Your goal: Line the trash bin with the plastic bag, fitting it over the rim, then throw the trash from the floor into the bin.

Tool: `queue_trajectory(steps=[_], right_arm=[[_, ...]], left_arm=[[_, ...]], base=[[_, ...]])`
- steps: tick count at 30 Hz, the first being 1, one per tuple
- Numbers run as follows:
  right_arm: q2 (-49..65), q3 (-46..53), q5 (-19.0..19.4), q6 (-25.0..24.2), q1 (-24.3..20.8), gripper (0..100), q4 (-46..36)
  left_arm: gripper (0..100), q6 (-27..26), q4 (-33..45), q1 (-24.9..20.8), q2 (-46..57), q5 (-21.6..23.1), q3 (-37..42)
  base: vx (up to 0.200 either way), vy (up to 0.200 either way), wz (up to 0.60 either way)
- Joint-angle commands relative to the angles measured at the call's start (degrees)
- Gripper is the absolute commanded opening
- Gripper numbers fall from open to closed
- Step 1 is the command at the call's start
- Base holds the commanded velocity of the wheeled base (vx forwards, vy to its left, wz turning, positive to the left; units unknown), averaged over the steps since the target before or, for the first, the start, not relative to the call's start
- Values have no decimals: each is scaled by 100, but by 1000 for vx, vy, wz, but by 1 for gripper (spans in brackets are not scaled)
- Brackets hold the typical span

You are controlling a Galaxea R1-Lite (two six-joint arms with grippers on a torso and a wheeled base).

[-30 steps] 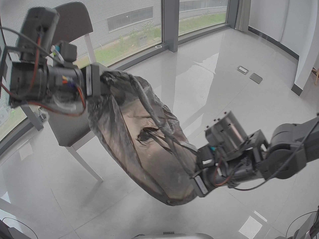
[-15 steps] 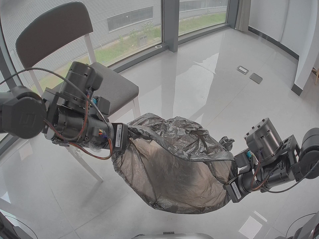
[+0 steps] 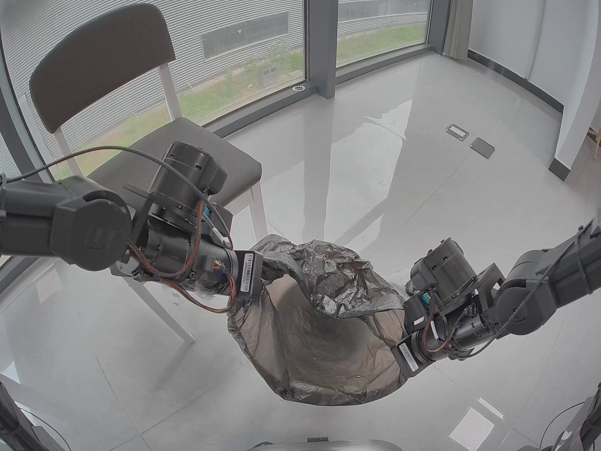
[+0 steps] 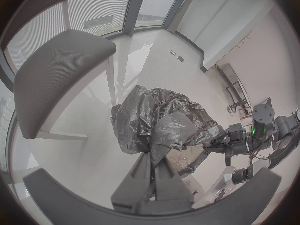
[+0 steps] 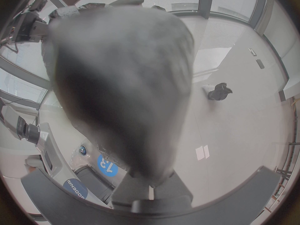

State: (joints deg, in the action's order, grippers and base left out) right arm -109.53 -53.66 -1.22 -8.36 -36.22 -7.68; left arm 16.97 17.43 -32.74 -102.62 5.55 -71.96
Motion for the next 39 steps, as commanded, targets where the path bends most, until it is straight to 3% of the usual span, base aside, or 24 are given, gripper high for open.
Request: queue_trajectory(steps=[1,12,22,29,39], right_arm=[[-420,5,87,89,124,0,3],[-859,14,113,379,502,0,-23],[-877,-30,113,555,932,0,-32],[-1088,-865,113,476,1029,0,3],[-1808,-1709,104,432,959,0,-14]], left_arm=[[0,8,-3,-83,-399,17,-99],[0,61,6,-136,-1691,166,-943],[0,764,32,-329,-2632,166,-2059],[0,887,102,216,-3203,131,-2744],[0,861,454,682,-3335,17,-2744]], base=[[0,0,0],[0,0,0],[0,0,0],[0,0,0],[0,0,0]])
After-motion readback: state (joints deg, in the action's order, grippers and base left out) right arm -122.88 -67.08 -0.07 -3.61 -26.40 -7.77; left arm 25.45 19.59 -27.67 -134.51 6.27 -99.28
